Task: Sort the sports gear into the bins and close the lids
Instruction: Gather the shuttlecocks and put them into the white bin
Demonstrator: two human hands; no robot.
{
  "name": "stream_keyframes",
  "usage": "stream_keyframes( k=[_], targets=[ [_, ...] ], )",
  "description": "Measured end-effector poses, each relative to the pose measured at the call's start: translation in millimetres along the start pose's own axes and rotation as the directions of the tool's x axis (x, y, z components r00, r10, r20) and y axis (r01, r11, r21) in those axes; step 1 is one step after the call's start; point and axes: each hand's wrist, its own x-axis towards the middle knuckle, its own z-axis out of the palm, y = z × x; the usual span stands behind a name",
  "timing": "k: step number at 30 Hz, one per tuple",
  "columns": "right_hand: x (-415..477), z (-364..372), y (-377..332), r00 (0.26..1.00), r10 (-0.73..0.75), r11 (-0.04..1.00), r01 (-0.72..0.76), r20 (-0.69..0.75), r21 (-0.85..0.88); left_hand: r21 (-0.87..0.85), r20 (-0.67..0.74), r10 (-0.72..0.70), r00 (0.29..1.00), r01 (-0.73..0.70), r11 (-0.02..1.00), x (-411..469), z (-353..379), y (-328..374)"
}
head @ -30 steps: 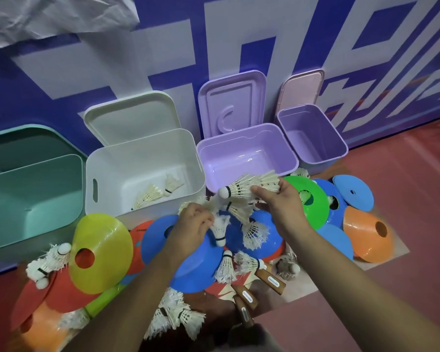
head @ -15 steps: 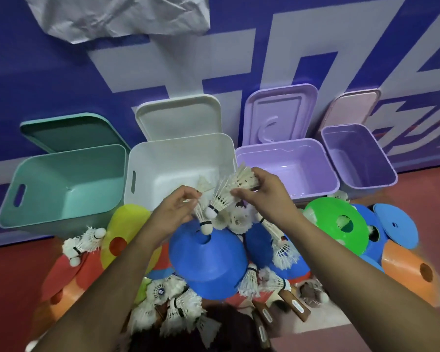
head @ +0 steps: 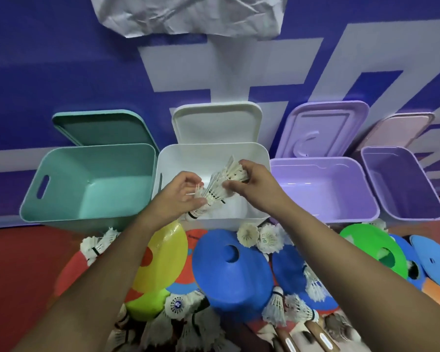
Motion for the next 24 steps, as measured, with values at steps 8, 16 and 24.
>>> stream_keyframes(
  k=[8,16,24],
  targets=[
    [35.9,44.8,49.1,0.98,0.185,0.967,-0.194,-0.073,-0.163,0.344,0.138,-0.026,0.99,-0.023,0.939,56.7,-20.1,-35.5],
    [59.3,62.2,77.2,0.924,0.377,0.805,-0.289,0.07,-0.518,0.73,0.295,-0.128,0.947,-0.137,0.67,88.9,-24.8,-74.3],
    [16.3,39.7,65.3,0.972,0.234,0.811,-0.182,0.023,-0.556,0.649,0.173,-0.024,0.985,-0.096,0.755,60.0,-13.1,-54.0]
  ],
)
